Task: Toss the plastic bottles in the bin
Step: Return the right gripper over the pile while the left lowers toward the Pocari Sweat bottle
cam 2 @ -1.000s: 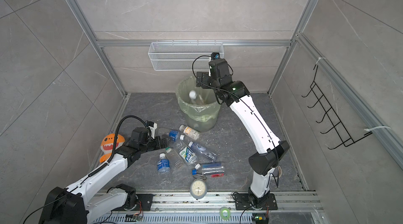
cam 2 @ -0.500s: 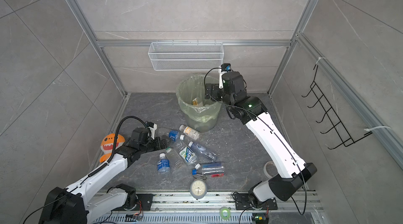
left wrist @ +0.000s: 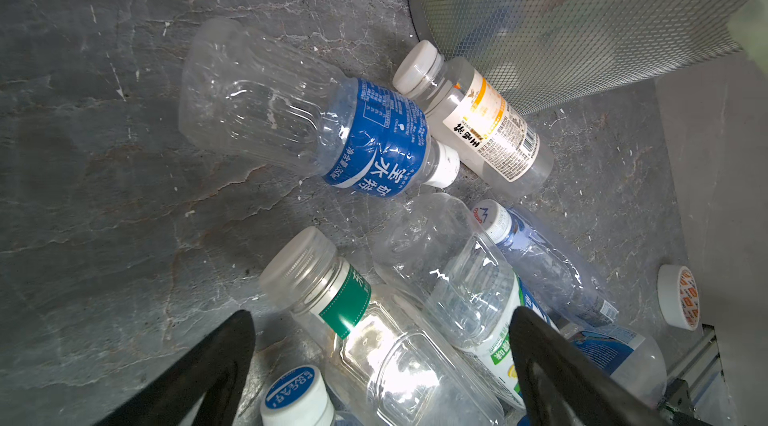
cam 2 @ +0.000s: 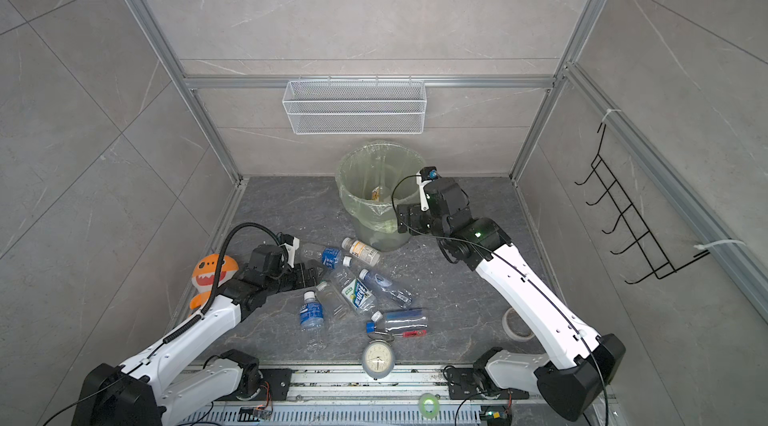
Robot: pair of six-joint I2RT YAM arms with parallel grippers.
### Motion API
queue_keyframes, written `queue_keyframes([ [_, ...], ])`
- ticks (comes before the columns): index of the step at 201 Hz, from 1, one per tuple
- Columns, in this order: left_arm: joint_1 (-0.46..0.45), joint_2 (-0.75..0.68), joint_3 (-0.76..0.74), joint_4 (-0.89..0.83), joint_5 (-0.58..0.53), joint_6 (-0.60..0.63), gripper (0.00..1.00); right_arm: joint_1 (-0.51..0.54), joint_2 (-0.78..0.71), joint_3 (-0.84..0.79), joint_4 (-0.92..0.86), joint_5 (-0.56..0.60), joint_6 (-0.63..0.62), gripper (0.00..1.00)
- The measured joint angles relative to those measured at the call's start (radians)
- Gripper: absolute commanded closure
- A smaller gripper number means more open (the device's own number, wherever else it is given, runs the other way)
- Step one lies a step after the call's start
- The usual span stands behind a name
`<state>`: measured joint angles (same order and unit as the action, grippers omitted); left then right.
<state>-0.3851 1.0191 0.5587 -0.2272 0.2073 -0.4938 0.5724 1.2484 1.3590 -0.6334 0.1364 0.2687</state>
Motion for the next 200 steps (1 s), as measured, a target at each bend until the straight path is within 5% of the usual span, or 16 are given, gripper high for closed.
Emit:
queue_keyframes([
  [87,-0.132,-0.088,0.016,-0.150,-0.179,-0.011,0.04,0.018,-0.129,-0.212,-0.025,0.002,0.001,0.01],
  [200,-0.453,-0.152,0.019,-0.401,-0.420,-0.290,0.06,0.018,-0.155,-0.305,-0.027,0.005,0.030,0.01],
])
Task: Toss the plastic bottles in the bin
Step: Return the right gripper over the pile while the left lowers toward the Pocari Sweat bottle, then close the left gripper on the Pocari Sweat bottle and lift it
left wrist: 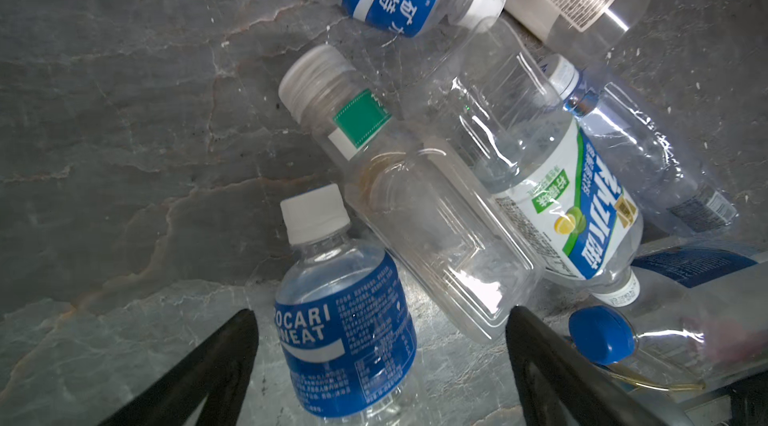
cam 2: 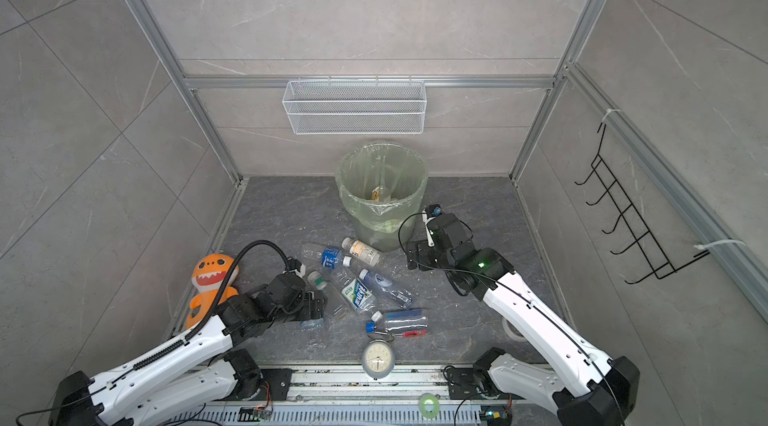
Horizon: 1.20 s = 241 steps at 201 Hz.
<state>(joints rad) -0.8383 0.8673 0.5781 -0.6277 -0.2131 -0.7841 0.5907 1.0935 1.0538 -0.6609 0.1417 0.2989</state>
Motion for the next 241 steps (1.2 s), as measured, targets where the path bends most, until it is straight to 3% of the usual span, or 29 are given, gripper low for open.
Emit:
queue_keyframes([
  [48,-0.081,0.016,0.000,-0.042,-0.052,-0.132,0.09,0.000,-0.002,-0.022,0.000,0.001,0.000,0.01],
  [98,-0.091,0.060,-0.056,-0.012,-0.056,-0.193,0.14,0.000,-0.002,-0.029,0.007,0.003,0.000,0.02],
  [241,-0.092,0.208,-0.132,0.120,-0.043,-0.225,0.24,0.000,0.001,-0.063,0.027,0.003,0.004,0.04],
])
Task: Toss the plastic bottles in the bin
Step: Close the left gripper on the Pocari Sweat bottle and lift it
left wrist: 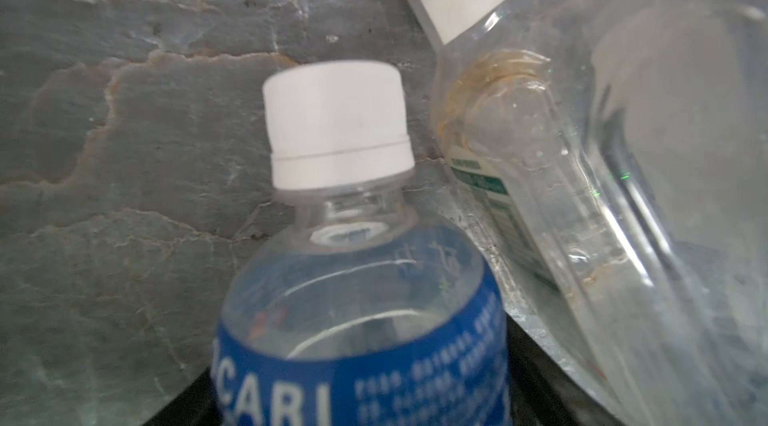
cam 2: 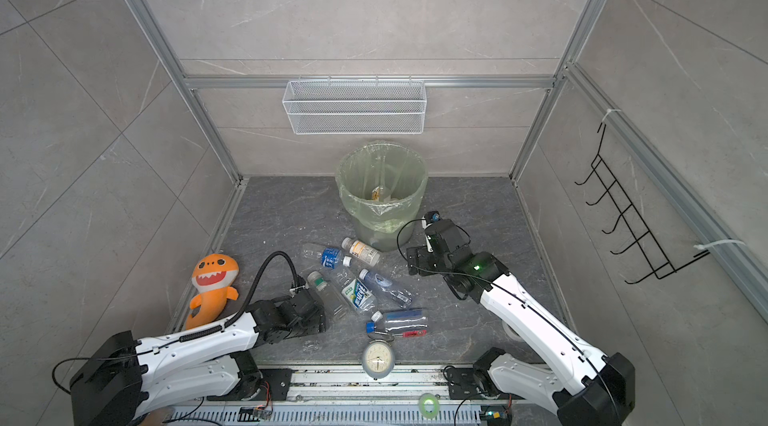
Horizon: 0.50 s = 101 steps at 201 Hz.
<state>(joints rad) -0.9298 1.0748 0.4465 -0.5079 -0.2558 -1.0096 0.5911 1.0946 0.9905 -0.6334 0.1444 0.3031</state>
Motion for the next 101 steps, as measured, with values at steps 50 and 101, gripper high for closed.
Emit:
queue_keyframes([
  [50,0.000,-0.002,-0.002,0.023,-0.001,-0.001,0.45,0.000,0.006,-0.005,0.002,0.000,0.004,0.05],
  [101,0.000,-0.031,-0.006,0.013,-0.006,0.002,0.53,0.000,0.013,-0.005,0.003,0.000,0.004,0.05],
])
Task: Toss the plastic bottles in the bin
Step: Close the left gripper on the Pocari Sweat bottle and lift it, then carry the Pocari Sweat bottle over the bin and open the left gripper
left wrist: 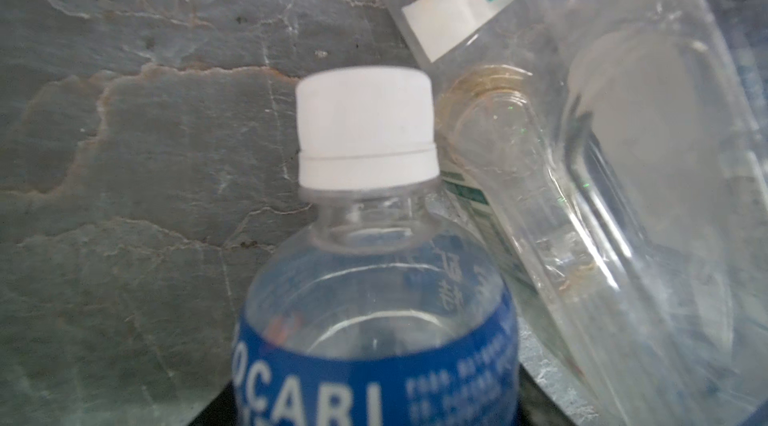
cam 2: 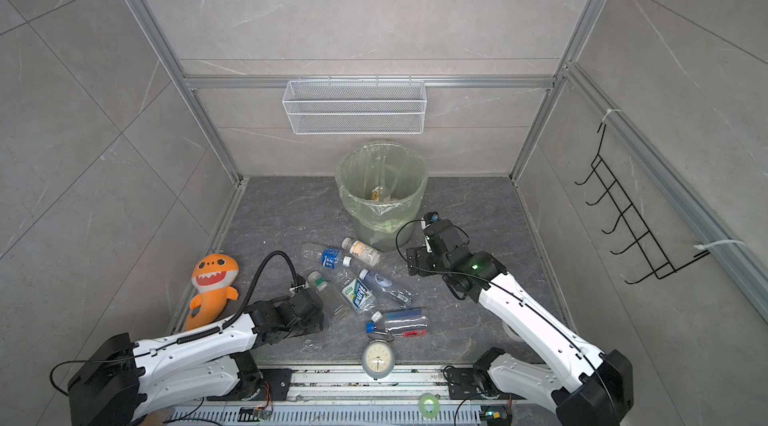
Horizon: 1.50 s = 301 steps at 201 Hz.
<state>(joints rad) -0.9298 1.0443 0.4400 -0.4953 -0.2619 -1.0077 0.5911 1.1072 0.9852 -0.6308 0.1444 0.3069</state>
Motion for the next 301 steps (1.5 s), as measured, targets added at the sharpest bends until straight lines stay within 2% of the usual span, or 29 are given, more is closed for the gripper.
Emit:
queue_keyframes([
  [81,0.000,-0.157,0.025,-0.057,-0.076,0.119,0.53,0.001,0.000,-0.023,0.021,0.000,0.008,0.05],
  [161,0.025,-0.246,0.053,0.000,-0.084,0.307,0.49,0.001,-0.012,-0.050,0.045,-0.004,0.013,0.05],
  [192,0.095,-0.293,0.074,0.037,-0.039,0.384,0.48,0.001,-0.023,-0.064,0.053,-0.008,0.015,0.05],
  [241,0.240,-0.333,0.154,0.117,0.119,0.495,0.49,0.002,-0.026,-0.068,0.060,-0.011,0.015,0.05],
  [301,0.292,-0.282,0.286,0.193,0.246,0.592,0.49,0.003,-0.032,-0.068,0.061,-0.014,0.015,0.05],
])
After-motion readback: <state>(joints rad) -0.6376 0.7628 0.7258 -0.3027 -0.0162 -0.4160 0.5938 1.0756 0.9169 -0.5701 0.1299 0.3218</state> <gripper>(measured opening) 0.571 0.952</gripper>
